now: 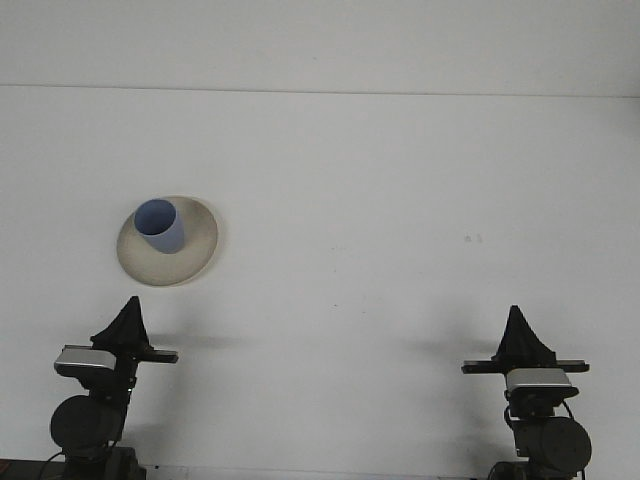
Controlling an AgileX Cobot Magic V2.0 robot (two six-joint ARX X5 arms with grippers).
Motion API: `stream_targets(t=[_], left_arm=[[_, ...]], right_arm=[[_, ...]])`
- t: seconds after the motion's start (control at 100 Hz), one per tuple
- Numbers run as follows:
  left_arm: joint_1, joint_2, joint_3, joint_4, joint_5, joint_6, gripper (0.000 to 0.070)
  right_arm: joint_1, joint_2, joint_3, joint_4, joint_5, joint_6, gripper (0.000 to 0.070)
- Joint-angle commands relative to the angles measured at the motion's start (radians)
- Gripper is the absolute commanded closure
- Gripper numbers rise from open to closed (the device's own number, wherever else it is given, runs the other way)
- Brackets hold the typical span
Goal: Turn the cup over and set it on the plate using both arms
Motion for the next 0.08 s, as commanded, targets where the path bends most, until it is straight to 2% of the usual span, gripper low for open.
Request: stream_targets(t=[0.0,0.07], left_arm=[[-0.002,0.000,-0.019,0.013,-0.001,-0.007,0.0689],[-0.002,0.000,-0.019,0.013,-0.001,-0.007,0.0689]], right_arm=[[0.000,-0.003,-0.003,0.010,0.000,0.017,0.0700],[0.000,-0.003,-0.003,0.010,0.000,0.017,0.0700]])
